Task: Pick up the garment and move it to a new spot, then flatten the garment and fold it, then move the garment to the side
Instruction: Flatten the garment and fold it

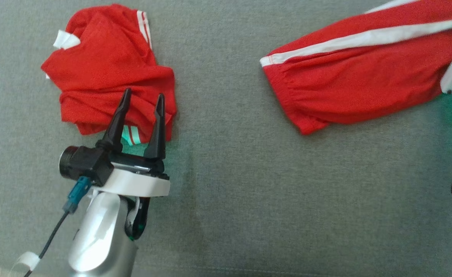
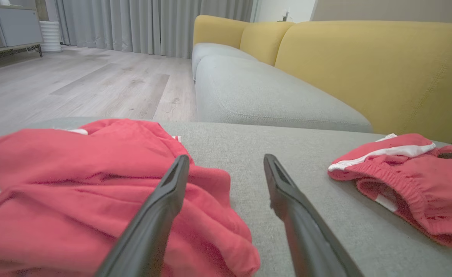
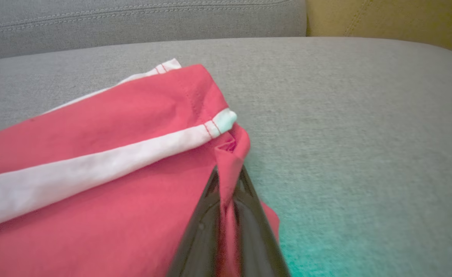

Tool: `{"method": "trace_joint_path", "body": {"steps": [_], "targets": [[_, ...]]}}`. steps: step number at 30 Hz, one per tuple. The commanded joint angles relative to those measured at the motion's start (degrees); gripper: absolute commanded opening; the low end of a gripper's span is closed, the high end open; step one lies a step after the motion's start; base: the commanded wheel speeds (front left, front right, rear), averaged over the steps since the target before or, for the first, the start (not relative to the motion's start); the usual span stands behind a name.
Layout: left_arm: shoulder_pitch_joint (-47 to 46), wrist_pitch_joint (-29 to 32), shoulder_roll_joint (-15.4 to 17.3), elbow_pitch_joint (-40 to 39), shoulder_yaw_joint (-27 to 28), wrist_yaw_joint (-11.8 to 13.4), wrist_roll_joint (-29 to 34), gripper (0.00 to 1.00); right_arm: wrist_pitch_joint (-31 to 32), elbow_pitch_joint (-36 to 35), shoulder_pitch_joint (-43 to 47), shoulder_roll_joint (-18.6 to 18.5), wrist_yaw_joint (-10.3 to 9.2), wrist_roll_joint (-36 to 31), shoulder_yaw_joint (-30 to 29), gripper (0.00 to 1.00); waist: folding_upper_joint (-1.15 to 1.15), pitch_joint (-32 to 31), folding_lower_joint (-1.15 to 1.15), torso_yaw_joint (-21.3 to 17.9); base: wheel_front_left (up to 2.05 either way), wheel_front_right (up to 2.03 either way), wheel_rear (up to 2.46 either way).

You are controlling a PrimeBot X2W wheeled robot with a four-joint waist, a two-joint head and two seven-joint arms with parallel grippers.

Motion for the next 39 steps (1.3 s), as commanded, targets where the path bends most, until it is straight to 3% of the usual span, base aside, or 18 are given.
{"method": "trace_joint_path", "body": {"steps": [1,9,13,20,39], "targets": [[-0.46,-0.46,0.50,-1.40,2.54,-0.19,0.53,1.00,-0.91,-1.19,0.63,-1.16,-0.17,0.49,0.36,0.00,0.00,-1.10,0.00,-0.88,0.00,0.00,0.00],[1.24,-0.46,0.33,-1.24,3.08,-0.38,0.93,1.00,-4.65,-0.28,5.61,-6.51,-0.17,4.33,-5.08,0.00,0.00,-4.98,0.00,-2.78,0.00,0.00,0.00],[2.06,-0.46,0.23,-1.21,3.36,-0.42,0.82,1.00,-6.55,-0.67,8.86,-7.24,-0.17,5.19,-8.10,0.00,0.00,-6.20,0.00,-3.10,0.00,0.00,0.00],[3.93,-0.46,0.15,-0.73,3.96,-0.47,0.97,1.00,-11.07,0.49,8.51,-4.23,-0.17,8.34,-7.92,0.00,0.00,-8.19,0.00,-3.51,0.00,0.00,0.00],[8.45,-0.46,0.04,0.03,4.96,0.08,0.90,1.00,-20.28,4.43,4.35,8.41,-0.17,20.29,8.60,0.00,0.00,-16.64,0.00,-3.31,0.00,0.00,0.00]]}}
